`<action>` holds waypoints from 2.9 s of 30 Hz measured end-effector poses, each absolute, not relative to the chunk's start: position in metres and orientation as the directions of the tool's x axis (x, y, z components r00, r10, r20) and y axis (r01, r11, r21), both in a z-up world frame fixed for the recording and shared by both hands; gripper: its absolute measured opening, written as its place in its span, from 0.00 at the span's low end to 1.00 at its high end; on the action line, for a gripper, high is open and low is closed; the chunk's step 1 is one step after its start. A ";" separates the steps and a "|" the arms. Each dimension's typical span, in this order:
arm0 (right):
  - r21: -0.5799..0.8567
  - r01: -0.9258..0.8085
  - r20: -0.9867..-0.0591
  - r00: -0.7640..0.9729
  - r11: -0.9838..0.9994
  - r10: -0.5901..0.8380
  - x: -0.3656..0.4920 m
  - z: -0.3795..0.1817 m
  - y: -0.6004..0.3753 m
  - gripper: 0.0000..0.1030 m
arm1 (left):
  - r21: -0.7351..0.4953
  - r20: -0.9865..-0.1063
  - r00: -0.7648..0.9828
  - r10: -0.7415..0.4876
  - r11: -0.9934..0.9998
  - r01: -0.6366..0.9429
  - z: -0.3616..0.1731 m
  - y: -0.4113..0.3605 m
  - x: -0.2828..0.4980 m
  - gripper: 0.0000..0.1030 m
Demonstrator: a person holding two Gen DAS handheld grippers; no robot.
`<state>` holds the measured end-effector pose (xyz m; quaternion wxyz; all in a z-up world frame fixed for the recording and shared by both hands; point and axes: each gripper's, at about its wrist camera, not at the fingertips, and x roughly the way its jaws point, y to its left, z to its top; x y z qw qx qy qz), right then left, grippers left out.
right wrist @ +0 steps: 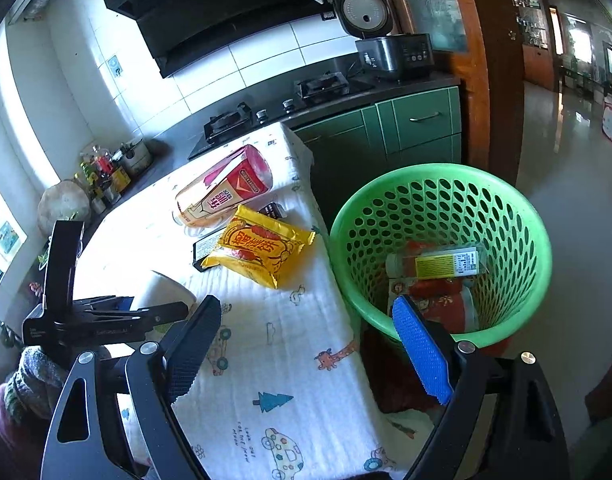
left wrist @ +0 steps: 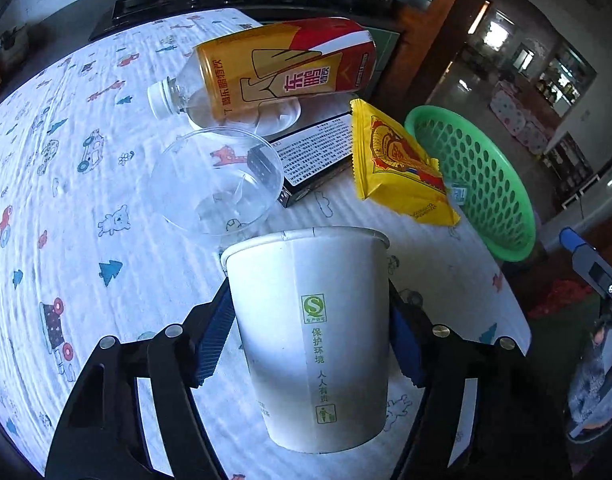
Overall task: Collect trash
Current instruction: 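Grasp the yellow durian pastry bag with the right tool while the left holds the white cup, then drop the yellow pastry bag into the green basket with the right tool while the left carries the cup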
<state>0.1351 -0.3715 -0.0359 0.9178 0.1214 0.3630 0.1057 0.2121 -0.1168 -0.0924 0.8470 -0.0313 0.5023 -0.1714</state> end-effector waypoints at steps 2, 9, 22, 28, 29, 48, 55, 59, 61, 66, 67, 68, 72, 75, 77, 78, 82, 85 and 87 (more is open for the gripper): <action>0.292 -0.117 -0.647 0.707 0.949 0.286 0.138 -0.037 -0.368 0.82 | -0.225 -0.831 0.452 -0.324 0.939 0.259 -0.088 -0.113 0.209 0.65; 0.246 -0.178 -0.669 0.680 0.953 0.300 0.150 -0.040 -0.352 0.85 | -0.230 -0.801 0.501 -0.328 0.941 0.249 -0.064 -0.090 0.195 0.65; 0.127 -0.399 -0.712 0.600 0.908 0.363 0.198 -0.043 -0.311 0.89 | -0.237 -0.755 0.572 -0.319 0.947 0.215 -0.036 -0.052 0.181 0.65; 0.039 -0.517 -0.728 0.571 0.855 0.379 0.228 -0.048 -0.288 0.90 | -0.238 -0.752 0.580 -0.315 0.949 0.206 -0.036 -0.043 0.180 0.65; 0.034 -0.528 -0.729 0.568 0.848 0.383 0.232 -0.049 -0.285 0.90 | -0.240 -0.752 0.579 -0.314 0.949 0.203 -0.036 -0.041 0.181 0.65; 0.031 -0.656 -0.790 0.446 0.754 0.421 0.292 -0.092 -0.269 0.91 | -0.251 -0.762 0.569 -0.309 0.951 0.179 -0.044 -0.031 0.191 0.65; 0.095 -0.654 -0.804 0.394 0.751 0.445 0.296 -0.104 -0.269 0.89 | -0.254 -0.766 0.566 -0.306 0.952 0.170 -0.046 -0.029 0.192 0.65; 0.071 -0.636 -0.805 0.418 0.768 0.421 0.287 -0.103 -0.266 0.70 | -0.255 -0.763 0.568 -0.308 0.951 0.173 -0.044 -0.030 0.191 0.65; 0.076 -0.627 -0.802 0.423 0.776 0.421 0.282 -0.102 -0.266 0.64 | -0.258 -0.760 0.570 -0.312 0.950 0.176 -0.044 -0.031 0.190 0.65; 0.092 -0.581 -0.791 0.451 0.809 0.414 0.265 -0.099 -0.268 0.51 | -0.258 -0.753 0.573 -0.323 0.946 0.194 -0.040 -0.035 0.187 0.65; 0.103 -0.573 -0.785 0.455 0.813 0.420 0.261 -0.097 -0.269 0.51 | -0.259 -0.751 0.574 -0.326 0.945 0.198 -0.040 -0.035 0.187 0.65; 0.111 -0.565 -0.780 0.460 0.817 0.424 0.257 -0.096 -0.270 0.50 | -0.259 -0.750 0.574 -0.329 0.944 0.202 -0.039 -0.036 0.186 0.65; 0.131 -0.519 -0.755 0.500 0.844 0.424 0.241 -0.086 -0.279 0.50 | -0.257 -0.743 0.572 -0.347 0.938 0.234 -0.035 -0.046 0.184 0.65; 0.143 -0.471 -0.736 0.537 0.870 0.412 0.236 -0.075 -0.293 0.50 | -0.258 -0.737 0.569 -0.366 0.930 0.263 -0.031 -0.057 0.183 0.65; 0.141 -0.411 -0.733 0.568 0.901 0.374 0.233 -0.069 -0.310 0.51 | -0.259 -0.731 0.566 -0.380 0.923 0.285 -0.028 -0.066 0.184 0.65; 0.153 -0.377 -0.732 0.577 0.913 0.361 0.233 -0.067 -0.321 0.52 | -0.259 -0.729 0.564 -0.387 0.920 0.296 -0.027 -0.070 0.184 0.65; 0.155 -0.226 -0.736 0.623 0.962 0.265 0.231 -0.061 -0.370 0.54 | -0.262 -0.722 0.553 -0.415 0.904 0.337 -0.023 -0.089 0.186 0.65; 0.152 -0.123 -0.741 0.642 0.981 0.195 0.230 -0.062 -0.407 0.56 | -0.265 -0.718 0.544 -0.433 0.894 0.361 -0.019 -0.104 0.190 0.65; 0.150 -0.056 -0.746 0.649 0.987 0.151 0.228 -0.065 -0.431 0.59 | -0.266 -0.714 0.540 -0.446 0.886 0.381 -0.017 -0.116 0.192 0.65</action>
